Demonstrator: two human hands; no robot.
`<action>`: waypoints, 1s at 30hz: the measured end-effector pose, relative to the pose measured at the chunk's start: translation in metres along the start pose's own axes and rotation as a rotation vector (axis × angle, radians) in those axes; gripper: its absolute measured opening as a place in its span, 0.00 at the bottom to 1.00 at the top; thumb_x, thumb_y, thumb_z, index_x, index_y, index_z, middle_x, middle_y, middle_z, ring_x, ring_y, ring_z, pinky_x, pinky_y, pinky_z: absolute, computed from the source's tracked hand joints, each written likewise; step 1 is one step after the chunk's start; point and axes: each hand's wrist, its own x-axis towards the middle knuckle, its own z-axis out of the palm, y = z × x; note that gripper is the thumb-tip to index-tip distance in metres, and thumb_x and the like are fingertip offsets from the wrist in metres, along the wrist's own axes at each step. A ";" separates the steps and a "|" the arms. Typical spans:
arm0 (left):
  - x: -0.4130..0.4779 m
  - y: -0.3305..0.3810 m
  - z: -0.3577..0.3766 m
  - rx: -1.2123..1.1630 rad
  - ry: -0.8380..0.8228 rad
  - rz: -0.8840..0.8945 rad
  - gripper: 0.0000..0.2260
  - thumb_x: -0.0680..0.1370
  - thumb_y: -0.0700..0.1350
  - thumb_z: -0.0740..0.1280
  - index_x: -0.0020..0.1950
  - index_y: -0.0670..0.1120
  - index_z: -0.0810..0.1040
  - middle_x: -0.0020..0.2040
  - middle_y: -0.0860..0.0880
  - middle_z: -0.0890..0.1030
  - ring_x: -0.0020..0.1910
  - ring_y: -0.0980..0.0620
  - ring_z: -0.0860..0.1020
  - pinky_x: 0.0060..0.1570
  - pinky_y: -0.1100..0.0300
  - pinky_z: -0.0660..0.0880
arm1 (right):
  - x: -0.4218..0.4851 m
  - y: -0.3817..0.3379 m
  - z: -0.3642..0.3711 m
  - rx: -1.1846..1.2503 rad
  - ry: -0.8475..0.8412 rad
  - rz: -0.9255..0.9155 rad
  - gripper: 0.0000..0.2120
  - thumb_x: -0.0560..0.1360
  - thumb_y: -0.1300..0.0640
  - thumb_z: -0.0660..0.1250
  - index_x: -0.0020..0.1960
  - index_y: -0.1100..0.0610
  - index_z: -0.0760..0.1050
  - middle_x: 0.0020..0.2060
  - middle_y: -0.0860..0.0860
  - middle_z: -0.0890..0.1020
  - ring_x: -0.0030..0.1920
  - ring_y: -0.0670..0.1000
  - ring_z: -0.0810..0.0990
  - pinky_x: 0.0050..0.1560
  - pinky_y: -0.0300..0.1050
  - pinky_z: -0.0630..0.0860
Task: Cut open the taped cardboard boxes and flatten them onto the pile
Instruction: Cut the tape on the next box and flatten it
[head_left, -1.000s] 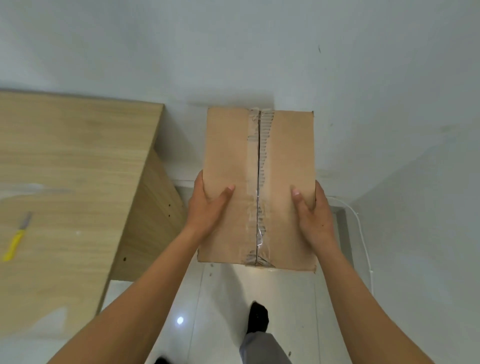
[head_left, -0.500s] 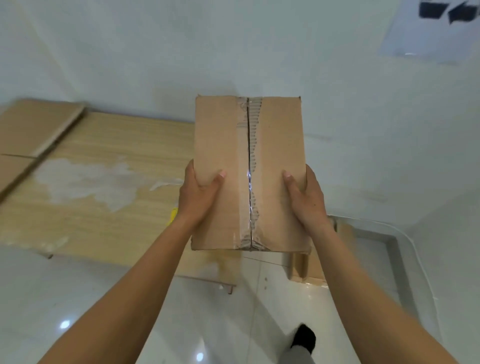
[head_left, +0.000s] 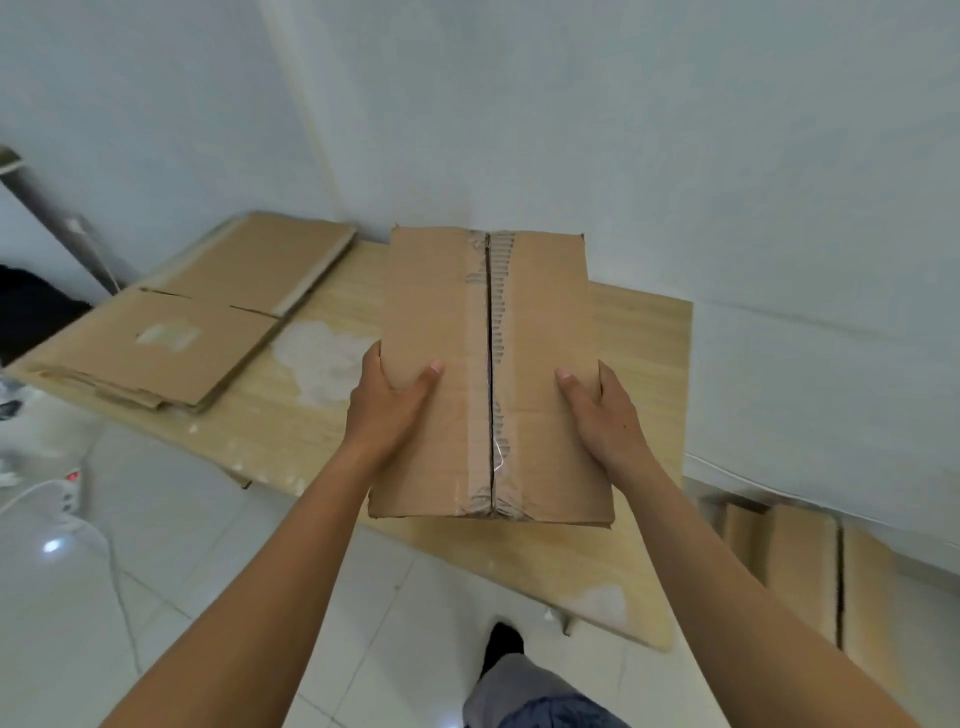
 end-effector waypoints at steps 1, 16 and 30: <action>0.011 -0.004 -0.004 0.016 -0.007 -0.005 0.30 0.74 0.59 0.69 0.71 0.53 0.63 0.58 0.56 0.74 0.55 0.52 0.75 0.54 0.55 0.73 | 0.007 0.000 0.010 0.000 -0.004 0.013 0.20 0.76 0.41 0.62 0.65 0.48 0.70 0.60 0.49 0.77 0.59 0.51 0.75 0.62 0.53 0.72; 0.167 -0.039 0.021 0.228 -0.309 -0.109 0.32 0.75 0.61 0.66 0.75 0.51 0.60 0.68 0.50 0.73 0.62 0.47 0.75 0.58 0.53 0.73 | 0.093 0.028 0.088 -0.049 0.093 0.291 0.21 0.77 0.44 0.60 0.67 0.51 0.68 0.60 0.52 0.76 0.60 0.54 0.74 0.59 0.50 0.71; 0.211 -0.067 0.025 0.111 -0.467 -0.126 0.31 0.77 0.62 0.62 0.75 0.50 0.59 0.68 0.48 0.72 0.62 0.44 0.74 0.61 0.47 0.73 | 0.092 -0.001 0.106 -0.067 0.191 0.366 0.38 0.65 0.30 0.61 0.71 0.46 0.64 0.62 0.49 0.74 0.58 0.52 0.77 0.59 0.55 0.76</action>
